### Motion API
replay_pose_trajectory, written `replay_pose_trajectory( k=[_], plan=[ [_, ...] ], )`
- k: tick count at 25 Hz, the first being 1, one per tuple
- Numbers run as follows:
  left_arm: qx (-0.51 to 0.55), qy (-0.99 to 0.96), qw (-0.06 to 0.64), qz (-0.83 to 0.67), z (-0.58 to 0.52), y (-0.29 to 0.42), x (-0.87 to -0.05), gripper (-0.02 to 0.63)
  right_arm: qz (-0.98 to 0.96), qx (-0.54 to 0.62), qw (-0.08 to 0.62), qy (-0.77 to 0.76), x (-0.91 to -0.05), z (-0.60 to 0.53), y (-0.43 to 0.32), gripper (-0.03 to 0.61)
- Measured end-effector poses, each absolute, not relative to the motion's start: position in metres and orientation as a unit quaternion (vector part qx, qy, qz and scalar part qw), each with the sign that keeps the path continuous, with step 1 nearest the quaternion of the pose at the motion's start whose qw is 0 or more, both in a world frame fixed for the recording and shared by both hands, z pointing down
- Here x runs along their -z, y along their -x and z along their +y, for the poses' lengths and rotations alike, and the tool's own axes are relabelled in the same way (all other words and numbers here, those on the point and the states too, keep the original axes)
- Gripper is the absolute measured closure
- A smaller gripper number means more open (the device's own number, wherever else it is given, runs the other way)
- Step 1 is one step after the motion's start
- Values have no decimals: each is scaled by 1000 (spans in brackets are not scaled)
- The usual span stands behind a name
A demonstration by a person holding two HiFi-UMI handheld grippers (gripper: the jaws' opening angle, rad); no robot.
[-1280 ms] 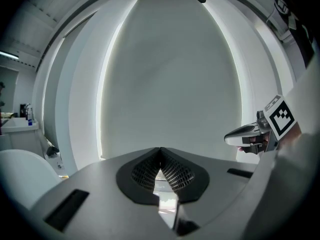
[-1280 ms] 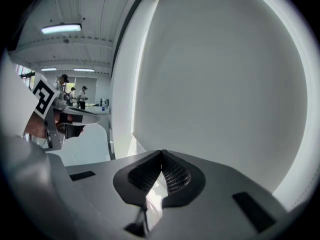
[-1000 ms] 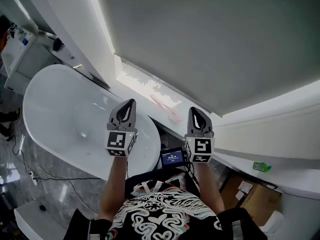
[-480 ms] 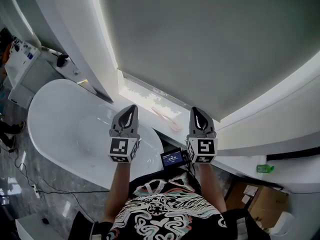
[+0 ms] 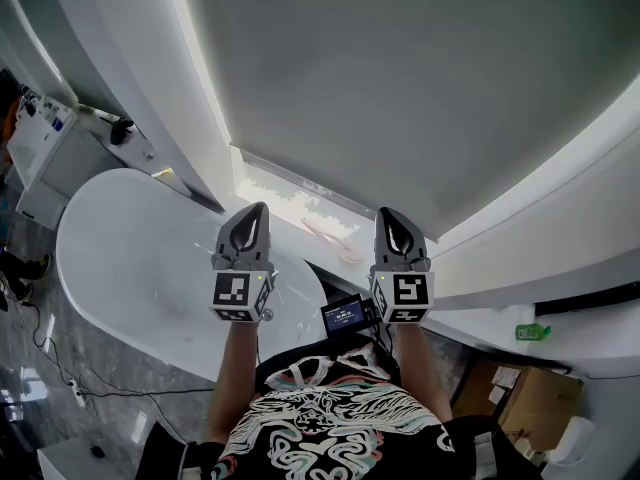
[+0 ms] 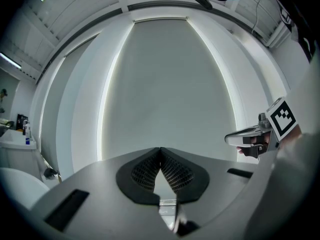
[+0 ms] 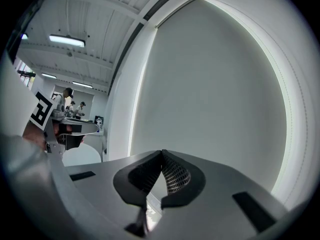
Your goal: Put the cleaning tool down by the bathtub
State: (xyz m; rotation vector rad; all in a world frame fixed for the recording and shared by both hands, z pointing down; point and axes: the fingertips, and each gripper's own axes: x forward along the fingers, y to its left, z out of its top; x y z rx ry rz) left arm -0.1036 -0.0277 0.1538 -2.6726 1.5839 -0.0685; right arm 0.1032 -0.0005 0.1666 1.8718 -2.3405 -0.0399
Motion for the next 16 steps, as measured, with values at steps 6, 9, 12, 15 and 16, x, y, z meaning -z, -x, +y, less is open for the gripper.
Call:
replay_pose_trajectory(
  k=[6, 9, 12, 15, 16],
  plan=[
    [27, 859, 17, 510, -27, 100, -156, 597, -779, 10, 68, -624, -166, 1, -108, 552],
    [30, 859, 17, 512, -28, 98, -158, 597, -780, 8, 68, -622, -169, 1, -110, 551],
    [31, 859, 18, 512, -30, 97, -159, 597, -781, 5, 65, -621, -170, 0, -110, 552],
    [34, 860, 18, 509, -30, 95, -160, 597, -781, 1, 62, -621, -172, 1, -109, 552],
    [35, 860, 18, 509, -30, 95, -161, 597, -781, 0, 61, -621, -173, 1, -109, 551]
  ],
)
